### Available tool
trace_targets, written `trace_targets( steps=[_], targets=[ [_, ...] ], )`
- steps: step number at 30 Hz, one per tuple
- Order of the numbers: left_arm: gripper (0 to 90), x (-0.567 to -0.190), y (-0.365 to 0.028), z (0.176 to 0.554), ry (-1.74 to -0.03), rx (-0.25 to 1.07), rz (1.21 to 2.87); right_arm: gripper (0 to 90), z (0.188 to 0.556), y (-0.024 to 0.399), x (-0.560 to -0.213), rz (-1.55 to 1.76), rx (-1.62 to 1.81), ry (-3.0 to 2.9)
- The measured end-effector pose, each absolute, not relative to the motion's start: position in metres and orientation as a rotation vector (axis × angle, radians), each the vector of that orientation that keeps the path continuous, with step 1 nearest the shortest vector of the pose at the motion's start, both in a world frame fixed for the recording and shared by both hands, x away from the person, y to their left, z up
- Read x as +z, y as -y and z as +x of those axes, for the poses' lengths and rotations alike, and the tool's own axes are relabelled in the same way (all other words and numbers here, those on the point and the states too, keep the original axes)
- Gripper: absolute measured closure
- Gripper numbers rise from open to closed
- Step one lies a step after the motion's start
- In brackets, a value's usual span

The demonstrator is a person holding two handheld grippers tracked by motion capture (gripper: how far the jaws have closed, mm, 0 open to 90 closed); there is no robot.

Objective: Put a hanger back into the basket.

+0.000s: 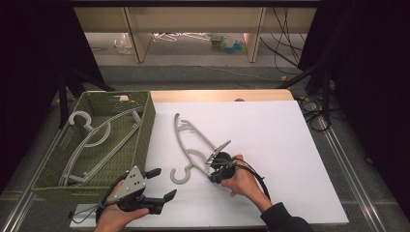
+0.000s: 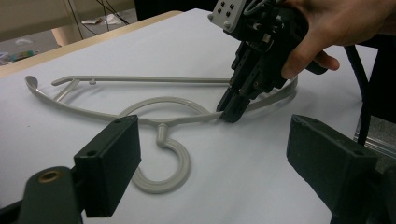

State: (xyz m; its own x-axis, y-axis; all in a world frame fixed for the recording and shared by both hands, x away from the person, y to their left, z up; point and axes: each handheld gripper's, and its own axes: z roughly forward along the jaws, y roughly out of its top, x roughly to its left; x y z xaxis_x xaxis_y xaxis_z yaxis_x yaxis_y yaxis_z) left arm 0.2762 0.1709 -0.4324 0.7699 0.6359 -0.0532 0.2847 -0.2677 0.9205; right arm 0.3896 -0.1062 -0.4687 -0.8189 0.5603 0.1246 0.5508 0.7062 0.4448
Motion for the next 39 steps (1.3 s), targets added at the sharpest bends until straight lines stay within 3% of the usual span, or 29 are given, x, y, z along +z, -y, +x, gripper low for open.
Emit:
trace_targets(
  steps=[10, 21, 39],
  targets=[
    [17.8, -0.433, -0.172, 0.277, -0.723, 0.412, 1.874, 82.3, 0.384, 0.129, -0.455, 0.834, 0.748, -2.92],
    [19.6, -0.433, -0.165, 0.283, -0.732, 0.398, 1.897, 82.2, 0.355, 0.163, -0.432, 0.735, 0.84, -2.972],
    [29.0, -0.445, -0.138, 0.305, -0.526, 0.508, 2.179, 82.2, 0.327, 0.161, -0.42, 0.52, 0.944, -3.082]
  ],
)
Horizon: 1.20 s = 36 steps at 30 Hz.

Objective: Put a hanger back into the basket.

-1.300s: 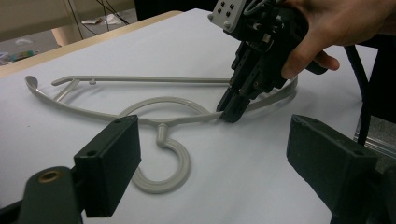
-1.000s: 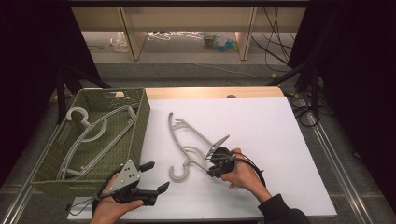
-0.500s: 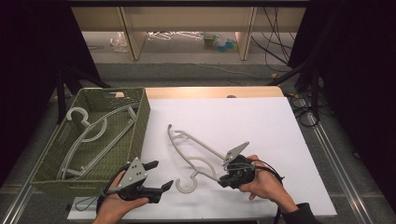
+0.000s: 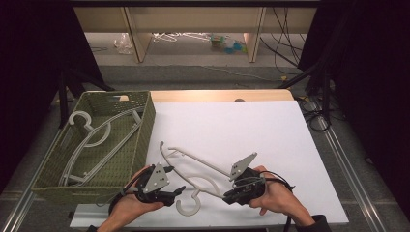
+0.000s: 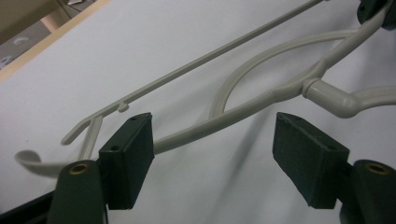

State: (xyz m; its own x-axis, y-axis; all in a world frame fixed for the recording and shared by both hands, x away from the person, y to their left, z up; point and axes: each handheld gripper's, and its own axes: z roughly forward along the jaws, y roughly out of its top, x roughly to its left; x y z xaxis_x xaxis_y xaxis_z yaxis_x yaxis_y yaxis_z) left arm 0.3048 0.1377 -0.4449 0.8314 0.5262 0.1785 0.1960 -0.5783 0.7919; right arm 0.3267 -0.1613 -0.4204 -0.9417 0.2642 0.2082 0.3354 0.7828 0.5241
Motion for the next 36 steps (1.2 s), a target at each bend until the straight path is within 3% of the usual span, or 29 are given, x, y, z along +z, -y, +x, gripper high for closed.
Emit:
trace_targets(
  steps=[20, 23, 28, 36],
  targets=[
    [38.3, -0.461, -0.124, 0.312, -0.299, 0.506, 2.313, 82.0, 0.324, 0.161, -0.419, -0.383, -0.853, 2.855],
    [43.0, -0.462, -0.119, 0.313, -0.244, 0.482, 2.317, 82.0, 0.323, 0.159, -0.42, -0.376, -0.845, 2.853],
    [58.9, -0.461, -0.114, 0.314, -0.13, 0.446, 2.343, 82.0, 0.323, 0.159, -0.42, -0.363, -0.846, 2.855],
    [64.7, -0.452, -0.11, 0.314, -0.032, 0.487, 2.364, 82.0, 0.326, 0.165, -0.418, -0.335, -0.869, 2.859]
  ],
)
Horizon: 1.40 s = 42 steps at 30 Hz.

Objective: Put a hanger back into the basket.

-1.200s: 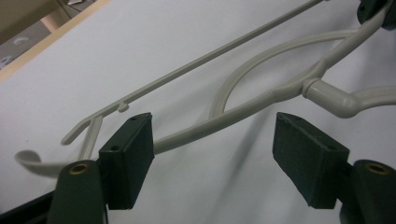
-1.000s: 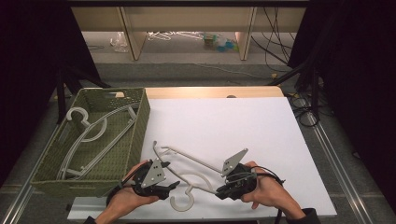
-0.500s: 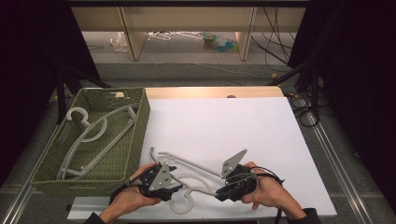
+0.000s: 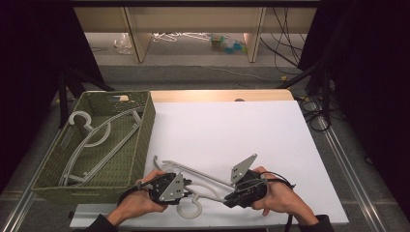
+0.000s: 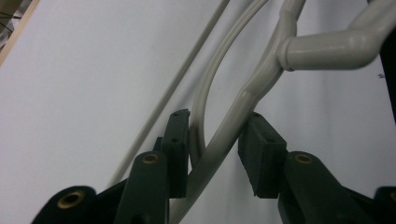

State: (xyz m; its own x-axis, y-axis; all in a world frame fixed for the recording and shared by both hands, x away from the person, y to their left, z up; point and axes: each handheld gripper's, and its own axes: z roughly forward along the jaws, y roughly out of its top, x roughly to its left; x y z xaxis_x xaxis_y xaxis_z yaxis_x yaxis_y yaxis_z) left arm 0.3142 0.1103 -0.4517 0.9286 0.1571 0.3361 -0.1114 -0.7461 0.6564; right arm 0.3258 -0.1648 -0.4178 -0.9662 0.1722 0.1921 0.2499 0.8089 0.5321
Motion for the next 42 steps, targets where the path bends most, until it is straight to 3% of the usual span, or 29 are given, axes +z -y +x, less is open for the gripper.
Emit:
trace_targets(
  steps=[10, 19, 24, 33, 42],
  targets=[
    [72.4, -0.429, -0.099, 0.314, 0.036, 0.482, 2.37, 78.8, 0.334, 0.184, -0.402, -0.331, -0.971, 2.874],
    [77.0, -0.423, -0.094, 0.313, -0.001, 0.391, 2.365, 68.1, 0.343, 0.19, -0.404, -0.484, -0.985, 2.901],
    [79.0, -0.421, -0.095, 0.314, -0.147, 0.273, 2.309, 53.5, 0.347, 0.192, -0.404, -0.609, -1.01, 2.906],
    [79.0, -0.415, -0.106, 0.32, -0.301, 0.256, 2.273, 37.3, 0.347, 0.193, -0.394, -0.76, -1.175, 2.891],
    [78.9, -0.4, -0.13, 0.33, -0.508, 0.228, 2.167, 31.8, 0.34, 0.197, -0.38, -0.877, -1.414, 2.871]
  ],
)
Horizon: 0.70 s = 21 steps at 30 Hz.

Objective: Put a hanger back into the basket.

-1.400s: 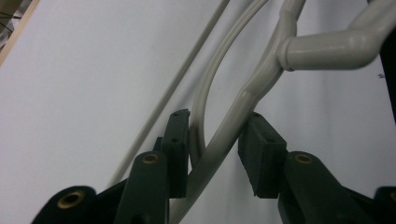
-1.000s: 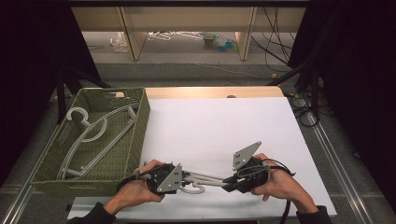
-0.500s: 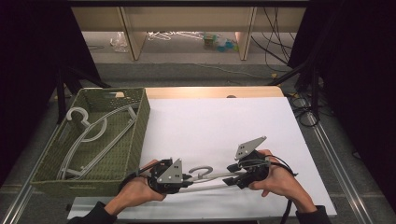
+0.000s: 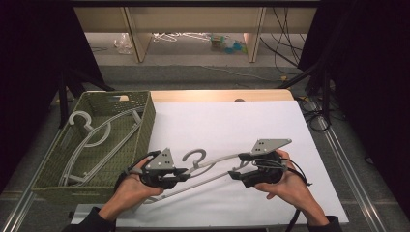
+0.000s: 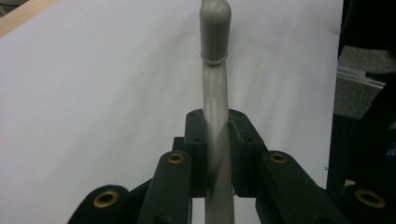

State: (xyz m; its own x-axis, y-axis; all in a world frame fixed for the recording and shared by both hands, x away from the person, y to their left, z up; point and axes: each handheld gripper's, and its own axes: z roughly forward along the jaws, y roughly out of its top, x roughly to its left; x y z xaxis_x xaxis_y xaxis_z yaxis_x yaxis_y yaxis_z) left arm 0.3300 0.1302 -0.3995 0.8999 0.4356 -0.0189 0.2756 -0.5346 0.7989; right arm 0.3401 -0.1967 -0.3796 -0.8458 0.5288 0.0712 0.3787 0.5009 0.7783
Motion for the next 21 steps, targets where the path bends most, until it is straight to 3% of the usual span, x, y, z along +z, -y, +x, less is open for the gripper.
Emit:
trace_targets(
  steps=[10, 21],
  targets=[
    [78.9, -0.37, -0.151, 0.33, -0.627, 0.202, 2.043, 30.6, 0.319, 0.203, -0.39, 0.788, 1.326, -2.53],
    [78.9, -0.309, -0.185, 0.328, -0.656, 0.284, 1.982, 27.9, 0.312, 0.208, -0.398, 0.81, 1.37, -2.484]
  ],
)
